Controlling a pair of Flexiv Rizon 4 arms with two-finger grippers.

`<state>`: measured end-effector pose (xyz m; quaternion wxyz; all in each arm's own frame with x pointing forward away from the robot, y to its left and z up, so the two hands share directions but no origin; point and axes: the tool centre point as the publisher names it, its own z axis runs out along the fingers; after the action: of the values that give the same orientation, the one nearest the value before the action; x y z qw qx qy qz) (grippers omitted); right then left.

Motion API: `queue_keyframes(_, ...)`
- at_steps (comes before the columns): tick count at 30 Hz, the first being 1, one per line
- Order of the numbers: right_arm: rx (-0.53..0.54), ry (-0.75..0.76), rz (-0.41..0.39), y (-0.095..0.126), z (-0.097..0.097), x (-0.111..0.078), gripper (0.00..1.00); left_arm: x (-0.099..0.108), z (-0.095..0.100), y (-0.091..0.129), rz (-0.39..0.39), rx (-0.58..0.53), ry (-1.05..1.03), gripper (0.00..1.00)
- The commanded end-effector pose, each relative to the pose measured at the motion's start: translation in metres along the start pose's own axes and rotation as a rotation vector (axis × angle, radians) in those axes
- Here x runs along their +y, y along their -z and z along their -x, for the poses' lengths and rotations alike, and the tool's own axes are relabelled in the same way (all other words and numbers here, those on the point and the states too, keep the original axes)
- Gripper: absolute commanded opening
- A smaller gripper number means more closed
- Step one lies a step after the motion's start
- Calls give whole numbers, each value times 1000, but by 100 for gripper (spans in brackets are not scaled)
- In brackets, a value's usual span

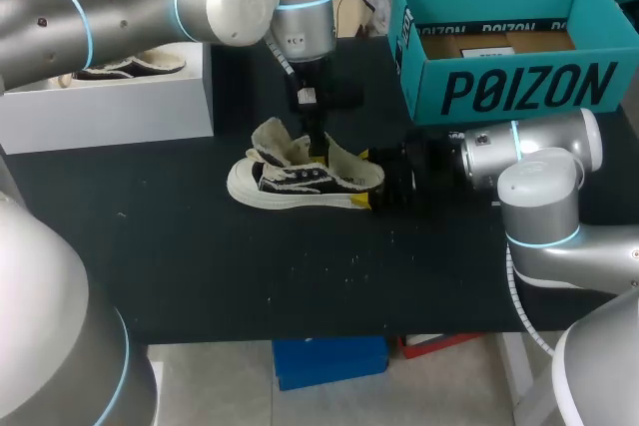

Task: Take the shoe out of the shoebox, open the shoe tongue, remove and reinsert the insole, then place the shoe into the shoebox

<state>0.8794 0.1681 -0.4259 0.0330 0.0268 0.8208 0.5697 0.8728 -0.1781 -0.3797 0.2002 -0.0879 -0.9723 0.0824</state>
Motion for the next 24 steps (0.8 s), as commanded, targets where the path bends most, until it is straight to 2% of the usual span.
queue_keyframes(1, -1, -1, -1, -1, 1, -2, 0, 2, 0, -15, -13, -2, -9, 0)
queue_keyframes(8, -1, -1, -1, -1, 1, -2, 0, 5, -7, -28, -23, -8, -20, 0)
queue_keyframes(16, -1, -1, -1, -1, 1, -2, 0, 8, -6, -34, -18, -16, -15, 0)
queue_keyframes(24, -1, -1, -1, -1, 1, -2, 0, 3, -7, -44, -21, -15, -18, 0)
